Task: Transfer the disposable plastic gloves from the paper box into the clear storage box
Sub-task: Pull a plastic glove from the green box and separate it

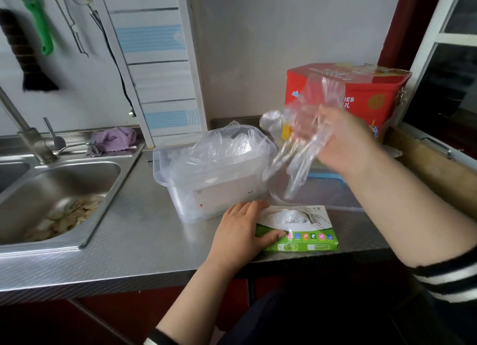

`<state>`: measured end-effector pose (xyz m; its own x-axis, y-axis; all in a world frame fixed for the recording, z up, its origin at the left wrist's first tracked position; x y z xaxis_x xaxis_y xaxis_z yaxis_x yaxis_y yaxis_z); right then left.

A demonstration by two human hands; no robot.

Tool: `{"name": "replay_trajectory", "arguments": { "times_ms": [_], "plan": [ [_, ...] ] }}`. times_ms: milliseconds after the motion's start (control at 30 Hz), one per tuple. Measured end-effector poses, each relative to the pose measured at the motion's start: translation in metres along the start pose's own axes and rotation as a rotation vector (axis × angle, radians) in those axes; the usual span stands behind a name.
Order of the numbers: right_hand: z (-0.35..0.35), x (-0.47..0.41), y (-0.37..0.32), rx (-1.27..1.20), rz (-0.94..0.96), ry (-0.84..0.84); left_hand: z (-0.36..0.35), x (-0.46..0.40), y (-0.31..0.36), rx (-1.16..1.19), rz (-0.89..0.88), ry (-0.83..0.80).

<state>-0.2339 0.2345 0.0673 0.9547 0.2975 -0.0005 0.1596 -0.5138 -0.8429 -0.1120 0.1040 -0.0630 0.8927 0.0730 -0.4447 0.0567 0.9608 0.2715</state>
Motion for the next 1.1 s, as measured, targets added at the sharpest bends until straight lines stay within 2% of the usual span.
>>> {"name": "replay_trajectory", "arguments": {
  "times_ms": [133, 200, 233, 267, 300, 367, 433, 500, 533, 667, 733, 900, 1000, 1100],
  "plan": [
    [-0.067, 0.000, -0.041, 0.213, 0.473, -0.020, 0.001, -0.001, 0.001, 0.007, 0.004, -0.022],
    [-0.121, 0.006, -0.029, 0.547, 0.675, -0.172, 0.000, -0.001, 0.001, 0.007, 0.002, -0.030],
    [-0.146, 0.004, -0.009, 0.777, 0.704, -0.271, 0.000, -0.001, 0.001, 0.009, 0.003, -0.033],
    [-0.165, 0.000, 0.017, 1.003, 0.682, -0.378, 0.000, -0.001, 0.000, 0.016, 0.005, -0.031],
    [-0.175, -0.009, 0.050, 1.219, 0.580, -0.483, 0.000, -0.001, 0.000, 0.024, 0.006, -0.024],
    [-0.175, -0.016, 0.115, 1.592, 0.234, -0.717, 0.002, 0.000, 0.000, 0.036, -0.001, -0.013],
    [-0.160, -0.008, 0.153, 1.732, -0.136, -0.863, 0.002, 0.000, -0.001, 0.034, -0.007, -0.007],
    [-0.144, -0.003, 0.161, 1.630, -0.437, -0.782, 0.003, 0.001, 0.000, 0.031, -0.013, 0.010],
    [-0.141, -0.005, 0.160, 1.573, -0.461, -0.729, 0.004, 0.001, -0.001, 0.030, -0.016, 0.016],
    [-0.149, -0.025, 0.150, 1.448, -0.231, -0.668, 0.003, 0.000, -0.002, 0.039, -0.024, 0.009],
    [-0.147, -0.045, 0.139, 1.296, -0.123, -0.519, 0.003, -0.001, -0.003, 0.045, -0.019, 0.008],
    [-0.117, -0.065, 0.115, 0.888, -0.125, -0.214, 0.003, 0.000, -0.003, 0.042, -0.011, 0.035],
    [-0.106, -0.064, 0.115, 0.687, -0.274, -0.208, 0.002, 0.000, -0.004, 0.046, -0.005, 0.026],
    [-0.110, -0.057, 0.116, 0.706, -0.403, -0.339, 0.002, -0.001, -0.004, 0.069, 0.004, 0.012]
  ]
}}
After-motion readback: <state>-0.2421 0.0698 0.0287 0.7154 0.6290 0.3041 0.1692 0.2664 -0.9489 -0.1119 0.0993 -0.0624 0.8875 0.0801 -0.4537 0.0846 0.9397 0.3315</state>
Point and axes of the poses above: each hand's wrist, its own x-axis away from the middle knuckle, its own z-axis out of the back of the hand, y = z × x, the point moved 8 cm from there along -x, towards the middle knuckle, and after that the axes turned 5 degrees about -x, right-handed, at the moved point
